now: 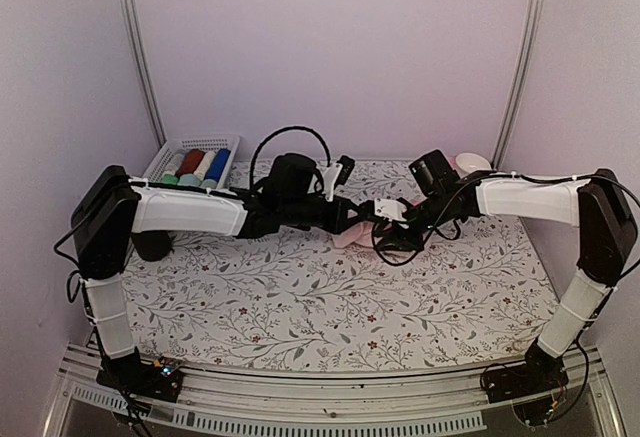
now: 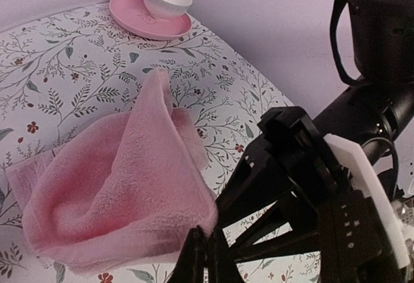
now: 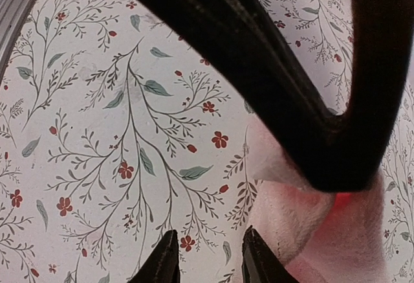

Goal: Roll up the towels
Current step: Pick up the towel from the center of the board.

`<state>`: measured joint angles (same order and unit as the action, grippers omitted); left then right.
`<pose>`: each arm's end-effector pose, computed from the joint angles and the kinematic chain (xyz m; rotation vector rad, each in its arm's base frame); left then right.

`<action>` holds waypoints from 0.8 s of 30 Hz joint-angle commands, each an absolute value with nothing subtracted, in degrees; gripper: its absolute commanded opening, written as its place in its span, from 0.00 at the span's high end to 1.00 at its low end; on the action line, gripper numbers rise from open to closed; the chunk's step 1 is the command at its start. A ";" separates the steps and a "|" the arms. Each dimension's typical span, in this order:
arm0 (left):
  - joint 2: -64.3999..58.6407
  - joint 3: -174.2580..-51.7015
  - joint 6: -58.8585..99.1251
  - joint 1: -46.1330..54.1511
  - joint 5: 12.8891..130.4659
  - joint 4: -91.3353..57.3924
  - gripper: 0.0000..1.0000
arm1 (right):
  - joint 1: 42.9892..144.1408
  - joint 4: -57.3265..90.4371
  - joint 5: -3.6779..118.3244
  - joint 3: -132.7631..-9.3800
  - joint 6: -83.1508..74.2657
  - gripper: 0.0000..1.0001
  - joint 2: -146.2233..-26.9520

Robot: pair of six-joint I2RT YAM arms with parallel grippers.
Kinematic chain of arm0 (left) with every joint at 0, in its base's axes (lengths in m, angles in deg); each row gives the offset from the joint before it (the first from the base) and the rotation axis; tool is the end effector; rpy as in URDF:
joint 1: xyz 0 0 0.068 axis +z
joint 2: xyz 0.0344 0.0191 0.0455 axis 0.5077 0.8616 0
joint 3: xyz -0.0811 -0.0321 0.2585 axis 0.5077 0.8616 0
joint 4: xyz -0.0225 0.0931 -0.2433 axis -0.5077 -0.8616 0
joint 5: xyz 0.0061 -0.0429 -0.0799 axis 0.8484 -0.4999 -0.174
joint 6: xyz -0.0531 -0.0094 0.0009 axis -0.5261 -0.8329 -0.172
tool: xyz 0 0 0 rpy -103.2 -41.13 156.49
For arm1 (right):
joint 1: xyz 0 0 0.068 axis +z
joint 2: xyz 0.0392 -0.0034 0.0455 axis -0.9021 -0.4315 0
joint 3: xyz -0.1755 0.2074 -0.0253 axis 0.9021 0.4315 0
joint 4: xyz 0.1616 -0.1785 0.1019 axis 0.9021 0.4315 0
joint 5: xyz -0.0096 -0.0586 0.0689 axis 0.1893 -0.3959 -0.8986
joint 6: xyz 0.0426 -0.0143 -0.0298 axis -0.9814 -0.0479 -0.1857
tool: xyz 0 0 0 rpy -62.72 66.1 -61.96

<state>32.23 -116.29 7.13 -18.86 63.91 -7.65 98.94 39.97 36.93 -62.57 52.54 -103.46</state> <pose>0.2835 -0.3454 0.2259 0.6497 2.0414 -1.0794 0.2860 0.2168 0.2148 -1.7778 1.6659 0.4958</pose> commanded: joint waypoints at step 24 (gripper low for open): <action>30.74 -113.28 5.38 -16.57 60.89 -2.14 1.00 | 99.26 31.78 45.98 -62.08 47.63 0.88 -104.50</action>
<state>32.23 -113.93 5.71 -17.11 62.27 -4.70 98.94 33.46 45.19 -60.78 49.59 -103.46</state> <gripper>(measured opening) 0.007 0.254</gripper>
